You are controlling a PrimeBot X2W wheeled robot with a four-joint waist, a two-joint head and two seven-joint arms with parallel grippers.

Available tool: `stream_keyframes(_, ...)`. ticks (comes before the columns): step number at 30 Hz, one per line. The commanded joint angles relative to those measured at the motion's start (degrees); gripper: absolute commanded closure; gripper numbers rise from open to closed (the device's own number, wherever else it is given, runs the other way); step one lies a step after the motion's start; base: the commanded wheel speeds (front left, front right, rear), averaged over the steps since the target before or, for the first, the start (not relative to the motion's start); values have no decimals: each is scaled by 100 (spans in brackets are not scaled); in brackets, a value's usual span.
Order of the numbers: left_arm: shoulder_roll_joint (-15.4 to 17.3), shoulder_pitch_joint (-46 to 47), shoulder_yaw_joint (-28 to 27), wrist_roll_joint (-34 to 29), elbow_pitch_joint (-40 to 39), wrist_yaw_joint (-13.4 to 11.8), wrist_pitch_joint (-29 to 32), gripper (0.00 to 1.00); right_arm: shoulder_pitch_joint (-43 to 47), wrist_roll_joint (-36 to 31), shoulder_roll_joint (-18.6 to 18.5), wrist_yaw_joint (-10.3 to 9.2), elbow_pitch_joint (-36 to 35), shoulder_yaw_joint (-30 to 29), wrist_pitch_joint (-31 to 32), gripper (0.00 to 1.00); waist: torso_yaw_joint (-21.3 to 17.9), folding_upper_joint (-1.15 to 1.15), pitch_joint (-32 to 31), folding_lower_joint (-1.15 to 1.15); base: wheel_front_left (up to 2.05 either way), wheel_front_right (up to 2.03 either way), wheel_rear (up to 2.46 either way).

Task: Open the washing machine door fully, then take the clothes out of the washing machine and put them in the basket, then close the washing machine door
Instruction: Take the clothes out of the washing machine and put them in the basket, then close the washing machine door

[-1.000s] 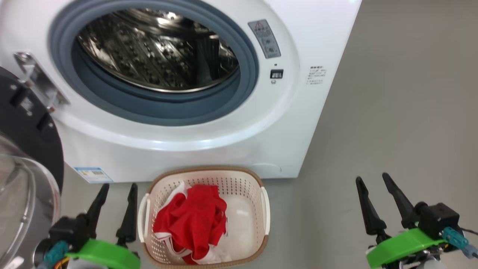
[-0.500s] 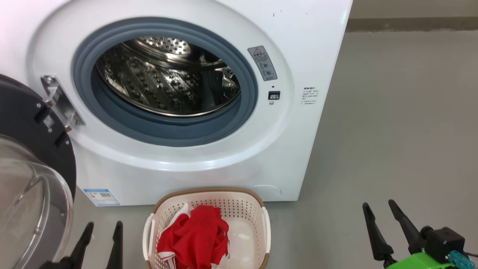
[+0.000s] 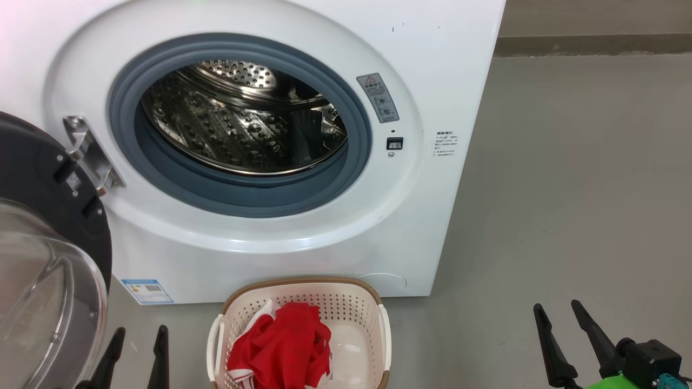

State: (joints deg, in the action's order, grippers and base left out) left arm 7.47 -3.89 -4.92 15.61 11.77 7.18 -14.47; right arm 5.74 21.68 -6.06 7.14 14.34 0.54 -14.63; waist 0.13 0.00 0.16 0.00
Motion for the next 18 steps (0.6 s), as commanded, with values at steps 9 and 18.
stream_keyframes(9,48,54,-185,-68,-159,31,-52,0,-92,13,-109,35,-151,80,-37,0,12,0,-1,0,0,0,0)
stream_keyframes(18,11,27,-189,-167,-150,31,-52,0,-67,24,-122,35,-156,87,-37,0,44,0,-25,0,-36,36,0)
